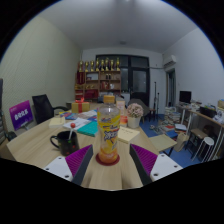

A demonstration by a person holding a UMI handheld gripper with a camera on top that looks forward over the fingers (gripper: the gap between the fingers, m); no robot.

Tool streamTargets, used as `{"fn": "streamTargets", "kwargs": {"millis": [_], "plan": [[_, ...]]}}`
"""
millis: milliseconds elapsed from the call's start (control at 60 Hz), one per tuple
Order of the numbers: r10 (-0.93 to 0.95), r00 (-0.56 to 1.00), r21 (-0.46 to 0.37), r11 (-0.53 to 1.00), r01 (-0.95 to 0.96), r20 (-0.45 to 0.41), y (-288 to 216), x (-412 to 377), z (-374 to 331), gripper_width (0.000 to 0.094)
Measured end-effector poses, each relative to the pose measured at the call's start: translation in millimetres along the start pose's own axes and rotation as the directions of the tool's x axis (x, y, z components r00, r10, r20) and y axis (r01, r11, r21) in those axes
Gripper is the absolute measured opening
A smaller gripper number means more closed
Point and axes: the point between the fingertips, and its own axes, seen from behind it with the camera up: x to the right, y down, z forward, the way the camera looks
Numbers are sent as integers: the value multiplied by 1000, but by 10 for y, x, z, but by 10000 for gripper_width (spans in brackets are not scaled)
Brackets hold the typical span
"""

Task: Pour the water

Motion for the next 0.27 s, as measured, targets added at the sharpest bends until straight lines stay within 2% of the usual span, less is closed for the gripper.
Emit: {"fn": "streamTargets", "kwargs": {"millis": [267], "plan": [[115, 990, 48, 992, -119, 87, 27, -256, -1296, 834]]}}
